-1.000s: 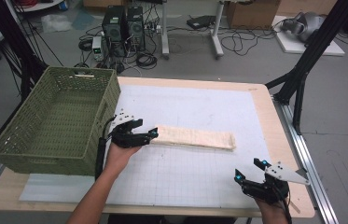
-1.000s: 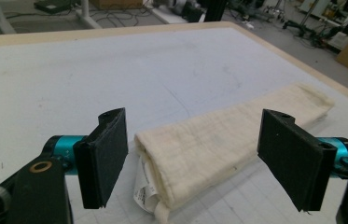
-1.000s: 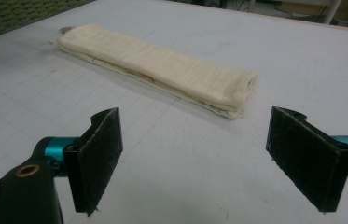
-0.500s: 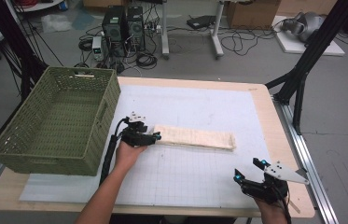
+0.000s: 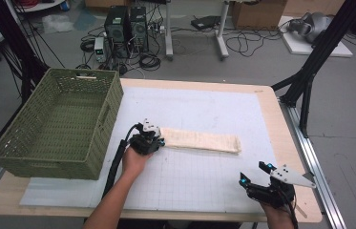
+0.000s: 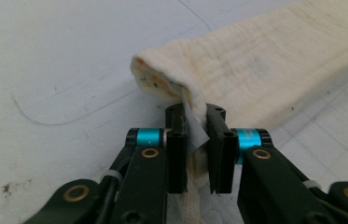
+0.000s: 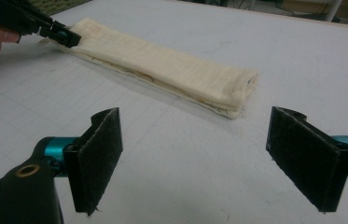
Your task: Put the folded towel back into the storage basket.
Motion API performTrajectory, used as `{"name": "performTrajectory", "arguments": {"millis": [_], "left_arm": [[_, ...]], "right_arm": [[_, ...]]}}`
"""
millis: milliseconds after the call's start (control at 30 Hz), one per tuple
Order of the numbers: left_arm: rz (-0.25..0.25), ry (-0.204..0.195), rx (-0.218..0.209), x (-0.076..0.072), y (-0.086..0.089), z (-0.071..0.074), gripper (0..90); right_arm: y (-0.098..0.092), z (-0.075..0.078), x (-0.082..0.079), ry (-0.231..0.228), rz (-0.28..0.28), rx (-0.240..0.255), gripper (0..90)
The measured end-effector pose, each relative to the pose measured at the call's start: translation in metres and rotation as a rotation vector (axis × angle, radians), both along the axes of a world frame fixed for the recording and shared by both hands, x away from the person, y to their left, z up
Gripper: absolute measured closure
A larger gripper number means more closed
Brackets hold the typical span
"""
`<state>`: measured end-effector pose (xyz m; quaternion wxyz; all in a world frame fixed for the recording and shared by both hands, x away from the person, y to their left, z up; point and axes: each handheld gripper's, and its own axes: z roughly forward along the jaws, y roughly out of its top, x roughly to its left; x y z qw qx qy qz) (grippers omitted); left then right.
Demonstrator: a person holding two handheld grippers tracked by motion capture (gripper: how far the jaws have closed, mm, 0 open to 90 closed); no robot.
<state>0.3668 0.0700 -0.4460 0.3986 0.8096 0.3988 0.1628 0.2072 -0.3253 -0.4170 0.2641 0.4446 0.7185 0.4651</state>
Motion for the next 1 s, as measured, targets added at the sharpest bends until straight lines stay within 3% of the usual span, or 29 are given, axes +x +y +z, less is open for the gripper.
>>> {"name": "performTrajectory", "arguments": {"millis": [233,400,533,700,767,800,833,1000], "left_arm": [[0.022,-0.003,-0.024,-0.005,0.002,-0.001,81.8],[0.028,0.004,-0.036,-0.006,0.004,-0.001,81.8],[0.033,0.013,-0.040,-0.006,0.004,-0.001,81.7],[0.032,0.017,-0.038,-0.007,0.004,0.000,81.8],[0.031,0.016,-0.033,-0.007,0.004,0.000,81.7],[0.033,0.014,-0.038,-0.007,0.004,0.000,81.8],[0.029,0.014,-0.032,-0.007,0.004,0.000,81.8],[0.025,0.011,-0.024,-0.008,0.004,0.000,81.8]], "right_arm": [[0.005,-0.001,0.009,0.019,-0.002,-0.003,17.2],[0.017,0.002,0.028,0.016,0.003,-0.036,17.2],[0.020,0.000,0.055,0.046,-0.030,-0.044,17.2],[0.014,-0.005,0.077,0.082,-0.086,-0.012,20.8],[0.011,-0.008,0.092,0.114,-0.121,-0.036,24.3],[0.011,-0.008,0.092,0.114,-0.121,-0.036,24.3],[0.008,-0.012,0.100,0.132,-0.130,-0.057,29.2],[0.007,-0.021,0.112,0.185,-0.148,-0.077,32.4]]}}
